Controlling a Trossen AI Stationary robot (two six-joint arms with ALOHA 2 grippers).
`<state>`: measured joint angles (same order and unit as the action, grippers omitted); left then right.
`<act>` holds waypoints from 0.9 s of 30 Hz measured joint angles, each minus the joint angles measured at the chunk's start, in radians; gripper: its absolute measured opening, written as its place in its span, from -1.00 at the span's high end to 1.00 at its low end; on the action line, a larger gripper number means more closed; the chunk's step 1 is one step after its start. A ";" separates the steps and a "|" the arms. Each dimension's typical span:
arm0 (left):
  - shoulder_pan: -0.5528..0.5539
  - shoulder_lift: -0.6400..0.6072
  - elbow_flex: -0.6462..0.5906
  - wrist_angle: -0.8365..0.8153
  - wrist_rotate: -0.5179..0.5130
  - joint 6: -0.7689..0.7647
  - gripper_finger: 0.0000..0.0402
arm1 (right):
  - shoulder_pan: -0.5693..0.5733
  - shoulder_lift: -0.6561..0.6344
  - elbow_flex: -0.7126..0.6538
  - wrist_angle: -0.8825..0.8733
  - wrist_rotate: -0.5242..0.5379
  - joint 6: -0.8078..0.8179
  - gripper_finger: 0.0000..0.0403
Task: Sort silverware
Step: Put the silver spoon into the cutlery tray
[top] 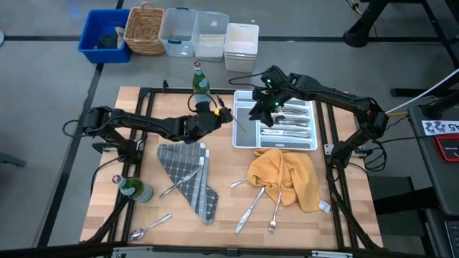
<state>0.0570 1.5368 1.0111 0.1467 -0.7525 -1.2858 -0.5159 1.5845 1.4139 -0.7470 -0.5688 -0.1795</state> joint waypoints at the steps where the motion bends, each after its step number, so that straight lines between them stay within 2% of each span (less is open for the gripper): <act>1: 0.003 0.000 0.000 0.000 0.000 -0.005 0.97 | 0.000 0.000 0.000 0.013 -0.001 0.000 0.29; 7: 0.012 0.000 0.000 0.003 0.000 -0.039 0.95 | 0.038 0.003 0.000 0.118 0.009 0.000 0.29; 10: 0.021 0.003 0.000 0.008 -0.002 -0.046 0.96 | 0.089 0.003 0.000 0.196 0.063 -0.006 0.29; 17: 0.031 0.004 0.000 0.029 -0.002 -0.042 0.94 | 0.208 0.004 0.000 0.288 0.473 -0.064 0.29; 20: 0.029 0.004 0.000 0.033 -0.003 -0.042 0.95 | 0.235 0.004 0.000 0.288 0.586 -0.064 0.29; 23: 0.027 0.004 0.000 0.030 -0.002 -0.042 0.96 | 0.244 0.004 0.000 0.288 0.590 -0.039 0.29; 27: 0.027 0.004 0.000 0.030 -0.002 -0.042 0.95 | 0.241 0.004 0.000 0.288 0.514 0.053 0.29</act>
<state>0.0841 1.5406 1.0107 0.1770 -0.7547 -1.3281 -0.2749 1.5883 1.4136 -0.4591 -0.0546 -0.1263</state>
